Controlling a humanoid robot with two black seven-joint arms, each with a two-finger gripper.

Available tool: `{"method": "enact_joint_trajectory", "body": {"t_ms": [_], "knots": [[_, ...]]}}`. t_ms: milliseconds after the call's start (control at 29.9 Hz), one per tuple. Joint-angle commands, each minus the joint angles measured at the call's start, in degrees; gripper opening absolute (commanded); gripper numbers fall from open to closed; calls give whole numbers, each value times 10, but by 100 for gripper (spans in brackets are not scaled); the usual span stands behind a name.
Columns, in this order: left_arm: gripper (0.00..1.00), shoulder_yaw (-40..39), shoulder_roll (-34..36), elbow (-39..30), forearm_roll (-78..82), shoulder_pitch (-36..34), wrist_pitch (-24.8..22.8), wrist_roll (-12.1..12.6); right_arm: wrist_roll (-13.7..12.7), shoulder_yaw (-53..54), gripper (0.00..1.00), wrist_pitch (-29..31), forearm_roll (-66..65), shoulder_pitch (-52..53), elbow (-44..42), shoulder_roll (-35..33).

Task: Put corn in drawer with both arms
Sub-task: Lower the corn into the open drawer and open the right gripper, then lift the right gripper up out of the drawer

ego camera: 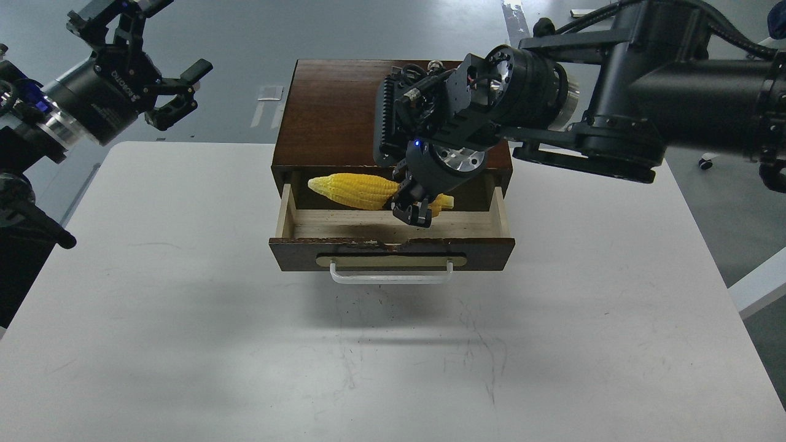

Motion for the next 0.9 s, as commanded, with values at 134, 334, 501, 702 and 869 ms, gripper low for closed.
{"method": "enact_joint_trajectory", "body": {"t_ms": [134, 334, 501, 702, 869], "knots": [[98, 0, 0, 0, 0, 0, 0, 0, 0, 3, 77, -8, 4, -2, -1, -5], [98, 0, -2, 0, 0, 0, 0, 0, 0, 4, 83, -13, 10, -2, 0, -6], [98, 0, -4, 0, 0, 0, 0, 0, 0, 29, 94, -14, 31, 10, -2, -18], [99, 0, -11, 0, 0, 1, 0, 0, 0, 80, 100, -12, 226, 27, -25, -64], [99, 0, -19, 1, -1, 1, 0, 0, 0, 106, 100, -14, 472, -5, -54, -132]]}}
